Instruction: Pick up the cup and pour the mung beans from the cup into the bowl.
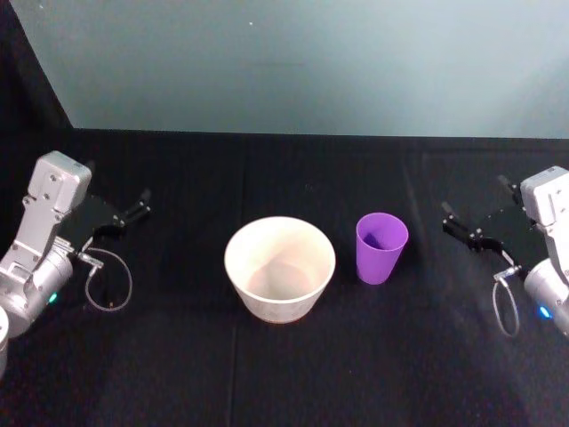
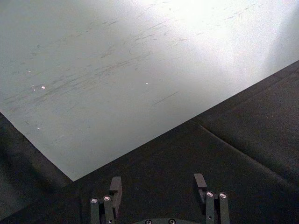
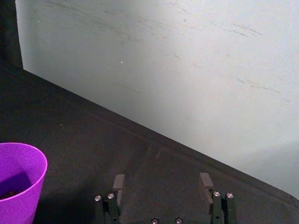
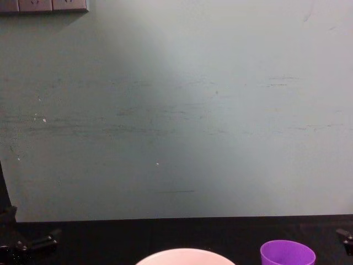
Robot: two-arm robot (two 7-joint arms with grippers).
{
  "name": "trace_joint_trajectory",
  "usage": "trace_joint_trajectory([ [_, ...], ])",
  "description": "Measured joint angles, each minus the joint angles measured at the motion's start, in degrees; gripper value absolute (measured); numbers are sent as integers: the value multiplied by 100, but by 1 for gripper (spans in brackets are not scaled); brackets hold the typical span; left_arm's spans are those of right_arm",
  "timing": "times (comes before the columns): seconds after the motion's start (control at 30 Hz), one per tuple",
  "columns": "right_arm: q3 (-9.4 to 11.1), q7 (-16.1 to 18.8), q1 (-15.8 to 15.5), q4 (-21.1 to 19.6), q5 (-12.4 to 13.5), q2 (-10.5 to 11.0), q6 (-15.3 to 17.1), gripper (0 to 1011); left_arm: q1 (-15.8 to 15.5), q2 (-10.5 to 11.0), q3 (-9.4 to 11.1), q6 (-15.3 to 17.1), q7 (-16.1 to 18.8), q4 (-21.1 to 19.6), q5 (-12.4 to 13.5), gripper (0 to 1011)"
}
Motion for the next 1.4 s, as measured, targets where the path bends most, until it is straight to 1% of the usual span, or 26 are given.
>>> trace_joint_trajectory([
  [1.4, 0, 0, 0, 0, 0, 0, 0, 1004, 0, 0, 0, 0, 0, 0, 0, 1000],
])
